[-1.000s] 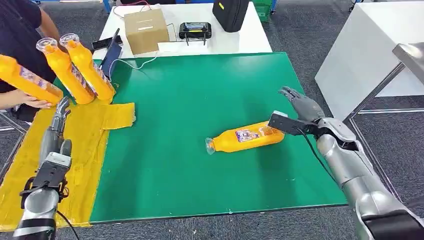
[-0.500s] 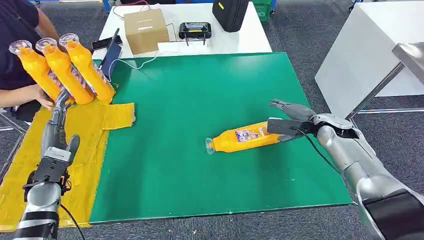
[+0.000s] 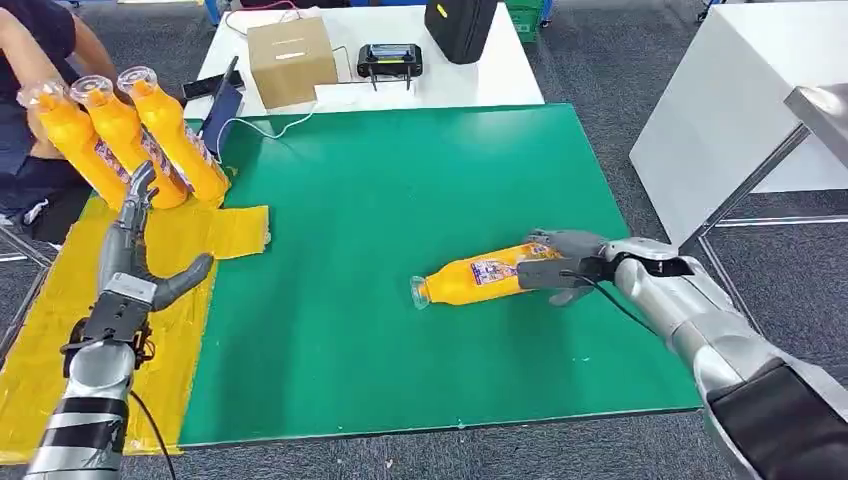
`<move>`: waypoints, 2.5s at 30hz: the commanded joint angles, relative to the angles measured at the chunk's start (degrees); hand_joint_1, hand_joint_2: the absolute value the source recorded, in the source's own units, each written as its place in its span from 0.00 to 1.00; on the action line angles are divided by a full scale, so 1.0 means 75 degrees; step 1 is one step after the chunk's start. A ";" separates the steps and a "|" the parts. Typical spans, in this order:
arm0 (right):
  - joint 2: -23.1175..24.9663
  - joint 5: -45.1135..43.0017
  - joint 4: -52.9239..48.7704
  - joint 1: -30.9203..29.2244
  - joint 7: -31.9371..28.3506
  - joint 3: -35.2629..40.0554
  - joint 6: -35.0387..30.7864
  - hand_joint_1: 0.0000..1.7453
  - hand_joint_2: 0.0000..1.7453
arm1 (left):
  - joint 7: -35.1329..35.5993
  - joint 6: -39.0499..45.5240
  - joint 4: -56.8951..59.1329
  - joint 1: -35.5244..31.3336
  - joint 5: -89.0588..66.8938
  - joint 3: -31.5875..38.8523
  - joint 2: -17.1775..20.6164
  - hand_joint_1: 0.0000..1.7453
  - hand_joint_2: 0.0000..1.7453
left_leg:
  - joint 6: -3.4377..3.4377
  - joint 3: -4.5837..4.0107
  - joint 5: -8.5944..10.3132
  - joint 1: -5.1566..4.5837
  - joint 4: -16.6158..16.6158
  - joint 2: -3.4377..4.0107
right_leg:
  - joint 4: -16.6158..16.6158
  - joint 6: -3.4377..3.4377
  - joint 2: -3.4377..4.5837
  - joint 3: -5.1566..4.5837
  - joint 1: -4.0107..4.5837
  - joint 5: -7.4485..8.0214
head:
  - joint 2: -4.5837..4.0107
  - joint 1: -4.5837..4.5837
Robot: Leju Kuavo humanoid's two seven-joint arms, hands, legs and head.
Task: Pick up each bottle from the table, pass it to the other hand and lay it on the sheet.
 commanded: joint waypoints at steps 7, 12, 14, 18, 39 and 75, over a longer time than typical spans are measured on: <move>0.0763 0.0084 0.1301 -0.0084 0.0246 0.0837 -0.0251 0.00 1.00 | -0.0040 0.0017 0.0553 -0.0424 -0.0023 -0.0505 0.0050 0.00 1.00 | -0.0010 0.0031 -0.0011 0.0016 -0.0001 -0.0023 | -0.0007 -0.0015 0.0038 0.0034 0.0008 -0.0010 | 0.0000 -0.0003; 0.0820 0.0458 0.1520 0.0170 0.0204 0.1397 0.0157 1.00 1.00 | -0.0081 0.0022 0.0822 -0.0718 -0.0022 -0.0724 0.0012 0.00 1.00 | -0.0009 0.0026 -0.0005 0.0017 -0.0002 -0.0033 | -0.0011 -0.0012 0.0015 0.0034 0.0010 -0.0008 | 0.0000 0.0000; 0.0858 0.0493 0.1554 0.0303 0.0226 0.1462 0.0121 1.00 1.00 | -0.0091 0.0047 0.0866 -0.0762 -0.0018 -0.0765 0.0000 0.00 1.00 | -0.0013 0.0045 -0.0009 0.0024 -0.0004 -0.0050 | -0.0015 -0.0019 0.0026 0.0056 0.0013 -0.0013 | 0.0000 -0.0003; 0.0870 0.0488 0.1569 0.0307 0.0243 0.1476 0.0119 1.00 1.00 | -0.0095 0.0066 0.0887 -0.0763 -0.0011 -0.0780 0.0016 0.00 1.00 | -0.0012 0.0055 -0.0003 0.0025 -0.0009 -0.0037 | -0.0024 -0.0017 0.0019 0.0064 0.0015 -0.0006 | 0.0000 0.0003; 0.1930 -0.1283 0.0580 0.1400 0.0193 -0.1311 -0.3914 1.00 1.00 | 0.1165 -0.3064 -0.0225 0.0630 0.3283 -0.0393 0.0127 0.00 0.00 | -0.0020 0.0146 -0.0005 0.0033 -0.0031 -0.0004 | -0.0047 -0.0028 0.0071 0.0140 0.0018 0.0005 | 0.0000 0.0000; 0.4517 -0.1542 -0.3250 0.2764 0.0035 -0.2388 -0.2852 1.00 1.00 | 0.1104 -0.1425 -0.1645 0.1062 0.1481 -0.1350 -0.1118 0.00 1.00 | -0.0026 0.0014 -0.0013 0.0029 -0.0003 -0.0014 | -0.0006 -0.0021 0.0043 0.0014 0.0020 -0.0018 | 0.0000 0.0000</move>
